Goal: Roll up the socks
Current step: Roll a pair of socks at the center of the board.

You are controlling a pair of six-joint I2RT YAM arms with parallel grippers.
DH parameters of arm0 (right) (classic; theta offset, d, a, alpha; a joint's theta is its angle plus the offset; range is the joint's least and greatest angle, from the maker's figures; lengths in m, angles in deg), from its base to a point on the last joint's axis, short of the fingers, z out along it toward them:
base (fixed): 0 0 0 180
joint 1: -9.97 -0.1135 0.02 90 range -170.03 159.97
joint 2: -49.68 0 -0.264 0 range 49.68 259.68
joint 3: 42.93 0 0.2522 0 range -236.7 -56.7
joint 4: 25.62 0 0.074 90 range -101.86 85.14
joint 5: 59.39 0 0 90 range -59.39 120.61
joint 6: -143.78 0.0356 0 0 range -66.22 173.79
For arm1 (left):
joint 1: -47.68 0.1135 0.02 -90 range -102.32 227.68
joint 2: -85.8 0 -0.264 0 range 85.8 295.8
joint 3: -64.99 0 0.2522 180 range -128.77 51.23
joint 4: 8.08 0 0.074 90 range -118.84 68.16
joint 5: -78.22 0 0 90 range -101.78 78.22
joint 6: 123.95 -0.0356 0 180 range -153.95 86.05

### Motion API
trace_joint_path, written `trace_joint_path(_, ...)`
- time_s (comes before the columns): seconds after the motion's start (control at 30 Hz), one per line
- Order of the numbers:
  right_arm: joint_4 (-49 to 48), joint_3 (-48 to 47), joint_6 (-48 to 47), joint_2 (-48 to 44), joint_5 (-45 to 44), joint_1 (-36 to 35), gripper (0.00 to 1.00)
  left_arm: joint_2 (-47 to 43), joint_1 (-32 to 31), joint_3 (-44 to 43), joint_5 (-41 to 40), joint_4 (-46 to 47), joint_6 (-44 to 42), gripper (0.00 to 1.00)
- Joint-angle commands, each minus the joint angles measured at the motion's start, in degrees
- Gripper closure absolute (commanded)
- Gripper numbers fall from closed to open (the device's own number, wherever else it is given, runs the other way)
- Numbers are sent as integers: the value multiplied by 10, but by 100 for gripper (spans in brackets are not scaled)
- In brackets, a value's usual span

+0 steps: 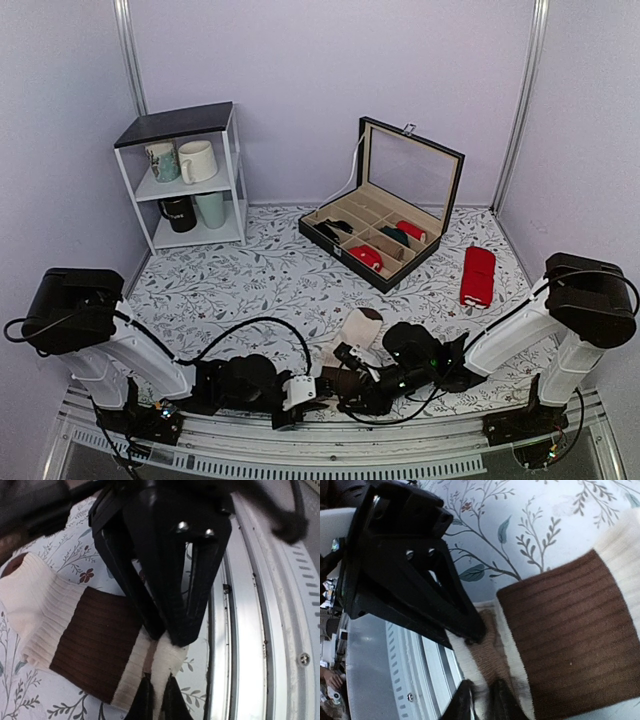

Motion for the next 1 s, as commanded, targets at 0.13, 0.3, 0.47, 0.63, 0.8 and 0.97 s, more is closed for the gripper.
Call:
trace_joint_path(0.13,13,64,-68,-122,-132,-8,66,-19,27,-18,42,-145,130,100)
trace_joint_path(0.3,-128,155,-217,-218,-221,-62,57,15,41,-23,84,-167,169,100)
trace_joint_path(0.47,-137,151,-332,-196,-267,-114,57,52,55,-25,132,-168,193,100)
trace_joint_path(0.63,-120,121,-385,-139,-275,-127,56,70,56,-24,153,-161,198,100)
trace_joint_path(0.8,-119,107,-411,-104,-309,-127,56,72,59,-24,159,-162,197,100)
trace_joint_path(0.97,-121,92,-407,-68,-322,-127,57,76,62,-24,164,-160,196,100)
